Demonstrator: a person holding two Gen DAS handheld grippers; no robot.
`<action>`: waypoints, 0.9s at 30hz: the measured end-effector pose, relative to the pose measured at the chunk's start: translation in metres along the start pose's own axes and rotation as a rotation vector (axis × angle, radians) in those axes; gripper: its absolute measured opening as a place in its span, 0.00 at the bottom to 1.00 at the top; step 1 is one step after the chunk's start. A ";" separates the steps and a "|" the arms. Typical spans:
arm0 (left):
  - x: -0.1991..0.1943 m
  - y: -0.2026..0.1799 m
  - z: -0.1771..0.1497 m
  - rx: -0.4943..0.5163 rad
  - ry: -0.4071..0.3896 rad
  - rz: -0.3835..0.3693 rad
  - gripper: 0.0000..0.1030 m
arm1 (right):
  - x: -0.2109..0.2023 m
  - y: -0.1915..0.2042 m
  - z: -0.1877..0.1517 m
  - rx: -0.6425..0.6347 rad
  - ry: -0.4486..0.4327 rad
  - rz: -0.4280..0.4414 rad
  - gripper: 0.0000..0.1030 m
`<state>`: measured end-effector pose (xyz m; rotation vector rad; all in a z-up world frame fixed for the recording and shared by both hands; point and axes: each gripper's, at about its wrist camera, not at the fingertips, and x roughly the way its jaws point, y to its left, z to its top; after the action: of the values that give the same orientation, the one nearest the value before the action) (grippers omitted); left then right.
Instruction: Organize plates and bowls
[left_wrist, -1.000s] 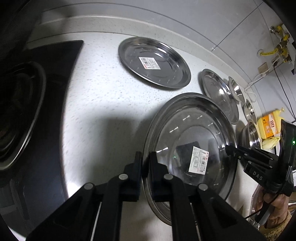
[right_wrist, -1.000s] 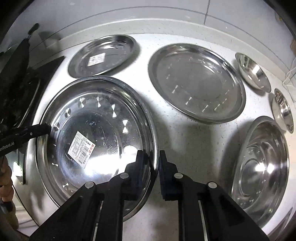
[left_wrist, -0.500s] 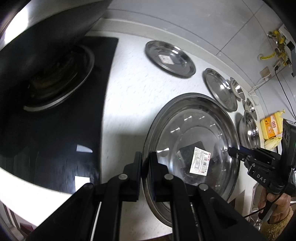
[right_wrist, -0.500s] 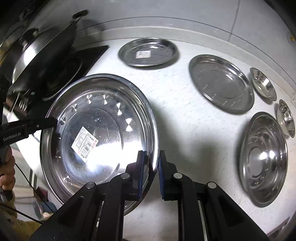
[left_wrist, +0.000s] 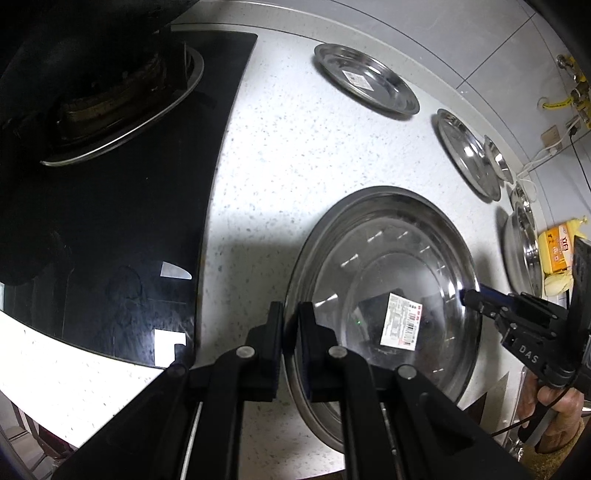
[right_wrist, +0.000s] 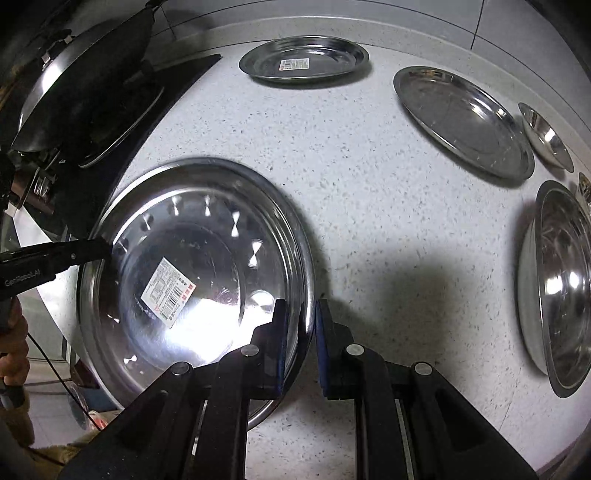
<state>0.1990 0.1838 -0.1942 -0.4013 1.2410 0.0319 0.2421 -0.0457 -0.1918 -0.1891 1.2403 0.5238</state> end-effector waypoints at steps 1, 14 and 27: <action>0.001 0.000 0.001 0.003 0.002 0.004 0.08 | -0.001 0.000 0.000 0.000 -0.001 -0.002 0.13; -0.027 -0.008 0.015 0.132 -0.116 0.080 0.11 | -0.024 0.000 0.003 0.022 -0.030 -0.054 0.15; -0.042 -0.051 0.071 0.181 -0.133 -0.199 0.11 | -0.089 -0.040 0.024 0.094 -0.139 -0.179 0.45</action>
<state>0.2619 0.1661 -0.1228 -0.3574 1.0590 -0.2192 0.2618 -0.0951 -0.1059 -0.1794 1.0973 0.3176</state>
